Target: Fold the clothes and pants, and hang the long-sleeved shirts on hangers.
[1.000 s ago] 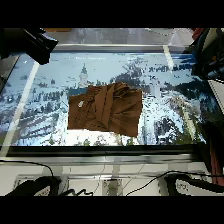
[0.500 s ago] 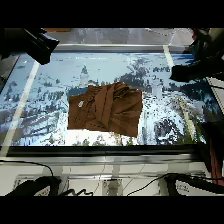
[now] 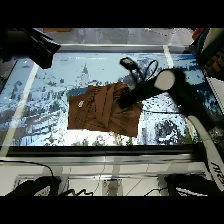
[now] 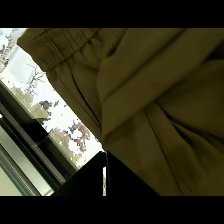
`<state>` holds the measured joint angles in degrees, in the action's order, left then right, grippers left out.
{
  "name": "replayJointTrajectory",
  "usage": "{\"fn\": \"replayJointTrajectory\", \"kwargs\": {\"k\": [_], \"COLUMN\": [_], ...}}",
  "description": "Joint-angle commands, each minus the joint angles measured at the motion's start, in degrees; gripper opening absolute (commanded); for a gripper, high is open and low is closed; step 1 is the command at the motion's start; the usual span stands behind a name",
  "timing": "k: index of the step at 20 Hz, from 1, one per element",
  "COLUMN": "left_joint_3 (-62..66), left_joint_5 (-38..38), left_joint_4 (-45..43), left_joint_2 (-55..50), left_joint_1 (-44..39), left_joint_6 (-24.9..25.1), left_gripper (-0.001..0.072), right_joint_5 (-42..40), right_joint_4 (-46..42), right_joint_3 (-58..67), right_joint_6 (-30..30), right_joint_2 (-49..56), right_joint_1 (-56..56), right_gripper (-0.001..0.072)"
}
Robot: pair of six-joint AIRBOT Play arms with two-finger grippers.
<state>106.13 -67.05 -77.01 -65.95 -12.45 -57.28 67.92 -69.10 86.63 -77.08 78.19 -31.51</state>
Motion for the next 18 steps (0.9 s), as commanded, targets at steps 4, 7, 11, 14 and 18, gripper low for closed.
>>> {"fn": "replayJointTrajectory", "kwargs": {"k": [4, 7, 11, 14, 18], "left_joint_3": [0.0, 0.0, 0.0, 0.0, 0.0], "left_joint_5": [-2.7, -2.8, -3.1, -3.1, -3.1], "left_joint_4": [-12.9, -12.5, -12.3, -12.3, -12.3], "left_joint_2": [0.0, 0.0, 0.0, 0.0, -0.2], "left_joint_1": [10.8, 17.8, 20.8, 20.8, 20.8], "left_joint_6": [-13.7, -16.3, -16.3, -16.2, -16.2], "left_gripper": [0.0064, 0.0064, 0.0064, 0.0064, 0.0064], "right_joint_5": [-14.8, -14.7, -21.7, -24.2, -33.7], "right_joint_4": [-2.5, -2.6, -3.5, -8.2, -11.2], "right_joint_3": [-1.6, -1.6, -1.6, -1.5, -1.3], "right_joint_6": [6.1, 6.2, 6.3, 6.3, 6.3], "right_joint_2": [5.8, 11.1, 17.9, 22.4, 24.9], "right_joint_1": [-13.4, -16.7, -21.7, -24.4, -26.4], "right_gripper": [0.0026, 0.0464, 0.0488, 0.063, 0.0523]}}
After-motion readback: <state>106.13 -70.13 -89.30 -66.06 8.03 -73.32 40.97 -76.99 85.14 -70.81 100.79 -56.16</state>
